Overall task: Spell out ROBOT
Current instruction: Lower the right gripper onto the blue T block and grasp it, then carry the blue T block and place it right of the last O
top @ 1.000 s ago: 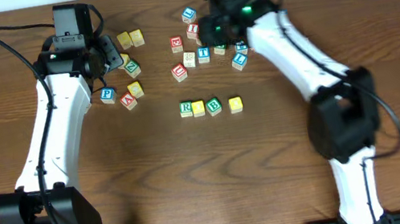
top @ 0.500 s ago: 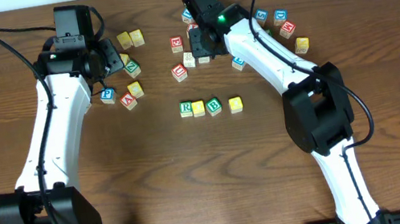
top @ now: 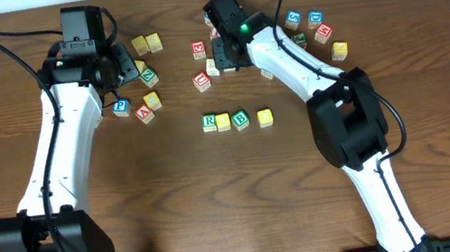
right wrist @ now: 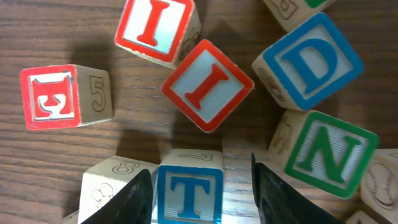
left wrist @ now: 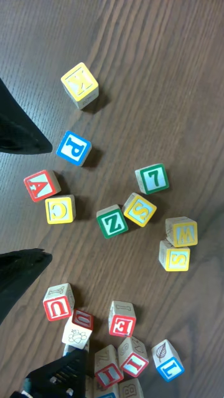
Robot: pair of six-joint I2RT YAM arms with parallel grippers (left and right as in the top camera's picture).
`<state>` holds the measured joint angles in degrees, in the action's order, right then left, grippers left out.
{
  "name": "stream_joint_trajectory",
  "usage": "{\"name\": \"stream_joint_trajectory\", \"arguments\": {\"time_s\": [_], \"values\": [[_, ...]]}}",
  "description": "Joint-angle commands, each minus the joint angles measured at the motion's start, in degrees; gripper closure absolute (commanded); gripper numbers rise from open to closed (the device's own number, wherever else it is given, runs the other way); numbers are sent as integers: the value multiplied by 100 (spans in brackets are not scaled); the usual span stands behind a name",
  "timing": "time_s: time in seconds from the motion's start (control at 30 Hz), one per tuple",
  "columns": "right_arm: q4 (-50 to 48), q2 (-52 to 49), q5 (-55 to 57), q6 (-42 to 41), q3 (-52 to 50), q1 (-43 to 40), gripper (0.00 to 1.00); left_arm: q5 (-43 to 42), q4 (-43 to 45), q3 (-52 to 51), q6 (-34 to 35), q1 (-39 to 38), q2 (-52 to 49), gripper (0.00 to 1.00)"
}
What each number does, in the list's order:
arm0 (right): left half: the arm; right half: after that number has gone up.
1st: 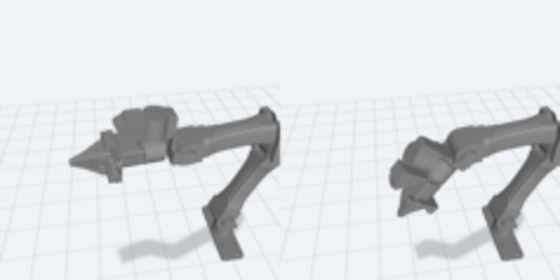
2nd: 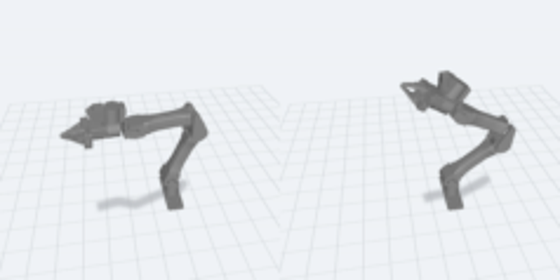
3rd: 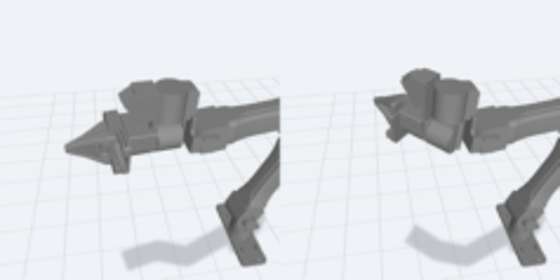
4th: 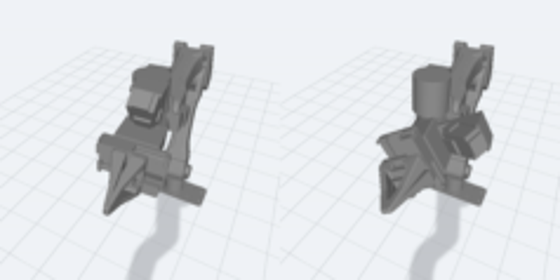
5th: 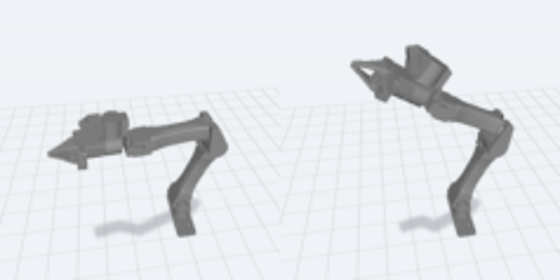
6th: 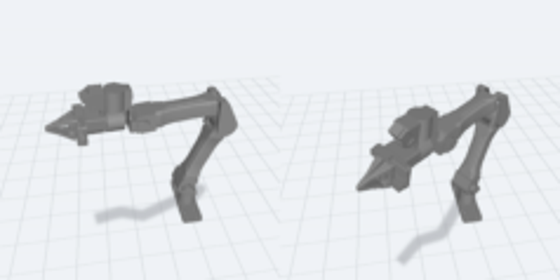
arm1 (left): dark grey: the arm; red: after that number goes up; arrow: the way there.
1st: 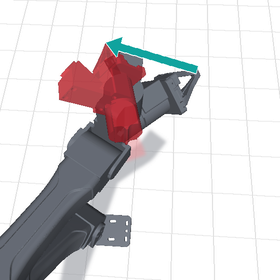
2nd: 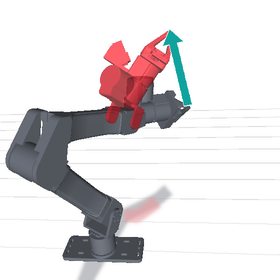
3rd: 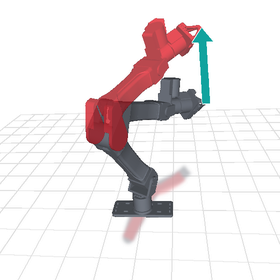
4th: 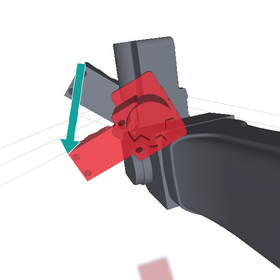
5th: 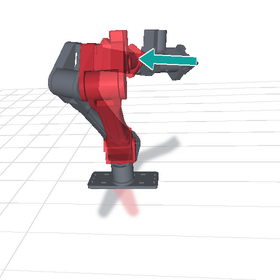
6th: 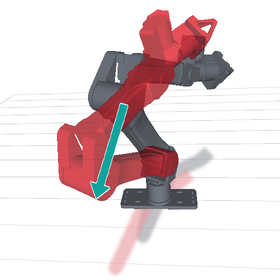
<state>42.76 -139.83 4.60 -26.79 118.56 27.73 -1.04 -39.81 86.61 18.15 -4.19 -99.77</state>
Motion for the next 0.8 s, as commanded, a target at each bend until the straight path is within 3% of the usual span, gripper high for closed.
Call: {"name": "stream_joint_trajectory", "arguments": {"time_s": [0.0, 0.3, 0.47, 0.77], "values": [[-63, -24, 87, -103, 118, 46, 53, 17, -26, -59, -52, 20, -24, 51], [-13, -164, 57, -105, 116, 46, 60, 20, -24, -59, -52, 20, -24, 51], [-7, -164, 57, -103, 116, 46, 70, 22, -22, -59, -52, 20, -24, 51], [140, -188, 63, -103, 59, 48, 71, 20, -22, -59, -52, 20, -24, 51]]}}
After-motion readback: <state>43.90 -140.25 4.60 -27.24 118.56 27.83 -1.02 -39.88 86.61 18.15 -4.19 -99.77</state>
